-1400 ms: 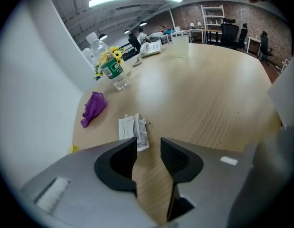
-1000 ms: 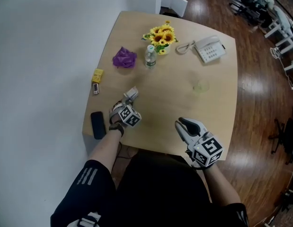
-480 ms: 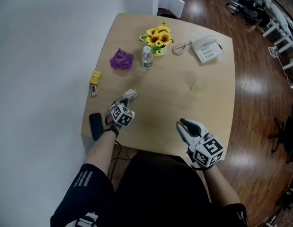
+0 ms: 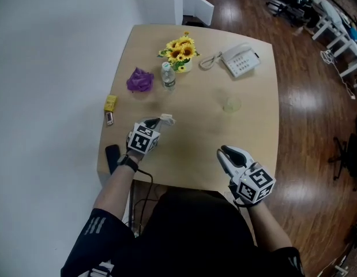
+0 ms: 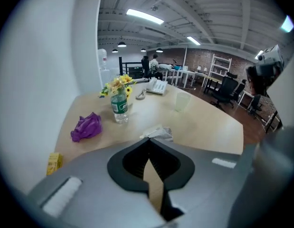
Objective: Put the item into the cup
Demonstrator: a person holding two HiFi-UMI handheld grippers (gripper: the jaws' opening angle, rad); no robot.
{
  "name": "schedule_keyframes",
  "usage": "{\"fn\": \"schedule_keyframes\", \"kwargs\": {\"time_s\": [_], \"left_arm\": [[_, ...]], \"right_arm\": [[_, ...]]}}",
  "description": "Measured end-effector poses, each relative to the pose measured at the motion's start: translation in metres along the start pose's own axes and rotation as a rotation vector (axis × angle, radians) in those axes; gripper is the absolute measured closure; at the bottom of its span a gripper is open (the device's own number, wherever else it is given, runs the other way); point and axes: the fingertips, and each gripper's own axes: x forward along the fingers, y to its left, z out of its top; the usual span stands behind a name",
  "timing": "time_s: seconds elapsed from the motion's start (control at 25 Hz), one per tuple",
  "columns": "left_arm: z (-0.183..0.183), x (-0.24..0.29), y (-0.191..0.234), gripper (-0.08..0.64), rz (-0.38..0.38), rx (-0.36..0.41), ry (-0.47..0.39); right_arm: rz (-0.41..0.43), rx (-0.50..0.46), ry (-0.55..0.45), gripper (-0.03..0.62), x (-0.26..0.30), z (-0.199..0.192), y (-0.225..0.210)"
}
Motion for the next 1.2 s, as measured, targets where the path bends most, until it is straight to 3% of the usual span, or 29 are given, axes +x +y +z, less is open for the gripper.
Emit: {"fn": "schedule_keyframes", "kwargs": {"time_s": [0.36, 0.72, 0.96, 1.2], "left_arm": [[0.116, 0.008, -0.064, 0.560, -0.115, 0.141, -0.066], [0.207, 0.083, -0.148, 0.560, -0.192, 0.336, -0.058], [0.227, 0.147, -0.179, 0.560, -0.185, 0.392, 0.020], [0.205, 0.192, -0.186, 0.560, -0.157, 0.411, 0.129]], "right_arm": [[-0.076, 0.041, -0.066, 0.514, -0.045, 0.005, -0.029], [-0.147, 0.092, -0.096, 0.514, -0.092, -0.016, -0.060], [-0.173, 0.129, -0.100, 0.514, -0.113, -0.033, -0.074], [-0.197, 0.158, -0.099, 0.514, -0.133, -0.047, -0.087]]}}
